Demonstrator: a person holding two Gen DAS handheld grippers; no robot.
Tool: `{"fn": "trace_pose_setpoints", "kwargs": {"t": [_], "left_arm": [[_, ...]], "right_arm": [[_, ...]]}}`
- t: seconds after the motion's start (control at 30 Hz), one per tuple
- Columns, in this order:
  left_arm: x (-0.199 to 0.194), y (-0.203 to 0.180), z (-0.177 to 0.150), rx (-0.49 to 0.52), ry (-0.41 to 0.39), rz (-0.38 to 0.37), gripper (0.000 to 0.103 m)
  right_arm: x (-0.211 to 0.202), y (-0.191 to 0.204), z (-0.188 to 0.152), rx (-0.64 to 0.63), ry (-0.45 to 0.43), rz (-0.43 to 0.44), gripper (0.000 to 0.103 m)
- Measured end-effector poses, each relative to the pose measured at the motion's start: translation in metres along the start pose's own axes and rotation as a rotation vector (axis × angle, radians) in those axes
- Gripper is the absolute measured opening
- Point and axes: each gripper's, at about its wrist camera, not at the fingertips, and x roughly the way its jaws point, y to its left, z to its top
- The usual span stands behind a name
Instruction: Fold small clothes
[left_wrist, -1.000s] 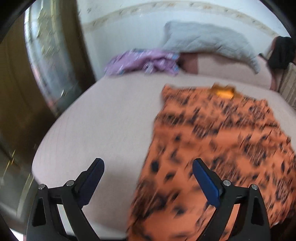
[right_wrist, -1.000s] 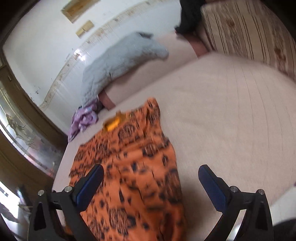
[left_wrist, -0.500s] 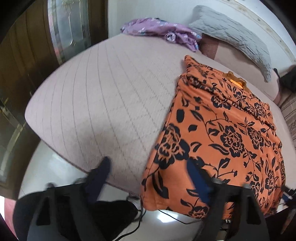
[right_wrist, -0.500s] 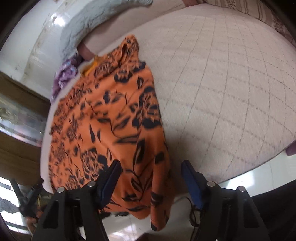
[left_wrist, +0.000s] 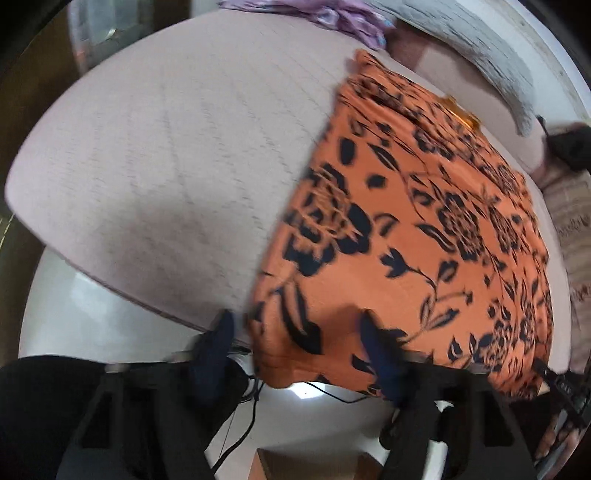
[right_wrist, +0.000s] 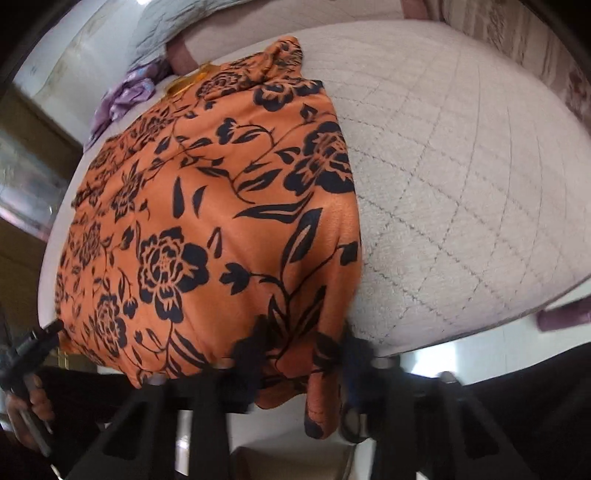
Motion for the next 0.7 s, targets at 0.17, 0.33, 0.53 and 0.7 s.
{"fn": "trace_pose_setpoints", "kwargs": {"t": [0.17, 0.33, 0.53, 0.7], "left_arm": [[-0.006, -0.002, 0.006, 0.019, -0.009, -0.023, 0.007], [-0.038, -0.008, 0.021, 0.062, -0.075, -0.099, 0.006], [-0.087, -0.019, 0.045, 0.121, -0.182, -0.180, 0.006], [-0.111, -0.027, 0.084, 0.140, -0.242, -0.255, 0.006]], "right_arm": [[-0.012, 0.006, 0.000, -0.002, 0.010, 0.080, 0.009], [-0.035, -0.007, 0.013, 0.075, -0.019, 0.246, 0.009], [-0.079, -0.016, 0.043, 0.122, -0.126, 0.443, 0.009], [-0.090, -0.008, 0.076, 0.158, -0.190, 0.550, 0.009]]}}
